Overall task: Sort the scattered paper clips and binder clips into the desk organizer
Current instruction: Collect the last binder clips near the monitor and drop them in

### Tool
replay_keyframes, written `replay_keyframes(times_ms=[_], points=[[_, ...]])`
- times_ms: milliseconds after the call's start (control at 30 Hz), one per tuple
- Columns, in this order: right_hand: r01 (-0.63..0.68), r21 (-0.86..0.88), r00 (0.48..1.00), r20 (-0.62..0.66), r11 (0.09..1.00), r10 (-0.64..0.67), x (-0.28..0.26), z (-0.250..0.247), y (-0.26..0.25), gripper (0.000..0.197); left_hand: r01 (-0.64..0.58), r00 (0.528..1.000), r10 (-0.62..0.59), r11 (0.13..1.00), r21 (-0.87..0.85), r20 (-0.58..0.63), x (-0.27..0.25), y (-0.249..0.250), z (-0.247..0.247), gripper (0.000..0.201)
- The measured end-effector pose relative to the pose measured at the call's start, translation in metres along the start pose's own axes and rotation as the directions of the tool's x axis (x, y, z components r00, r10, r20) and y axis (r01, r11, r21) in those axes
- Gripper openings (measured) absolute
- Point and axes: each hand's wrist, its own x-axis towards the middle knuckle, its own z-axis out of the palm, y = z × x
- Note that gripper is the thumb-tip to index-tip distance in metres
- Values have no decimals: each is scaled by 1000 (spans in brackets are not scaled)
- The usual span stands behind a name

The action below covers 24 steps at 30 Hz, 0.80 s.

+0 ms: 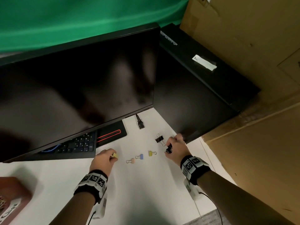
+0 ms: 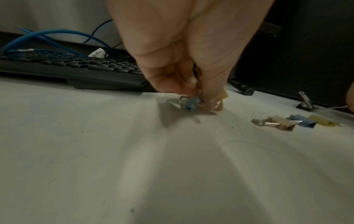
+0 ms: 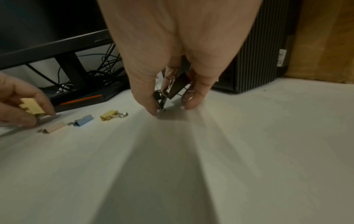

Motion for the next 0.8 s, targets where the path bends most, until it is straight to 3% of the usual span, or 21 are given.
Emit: replay_keyframes(times_ms=[100,267,400,533,667,800], points=[[-5,82,1000,-1,997,5,-4,-1,3,26,-19,1000,19,998,-57,1,-3,7,0,14],[79,161,996,-61,984,-70,-8,0,1,27,-13,1000,17,955,-296,10,-8,19,1,22],[128,103,992,-17,986,-127,1,-1,-12,48,46,996,-15,930,-365,87,-4,16,1,19],[77,11,996,53,997,-77,15,2,-23,67,46,993,-2,928,-370,119,-11,15,4,22],[43,2,997,62,999,-43,26,7,-27,45,2,956,82,959,-285,282,-32,8,8,34],[102,11,993,54,995,-102,26,13,-26,24,-55,920,122,981,-188,371,-48,-8,15,42]])
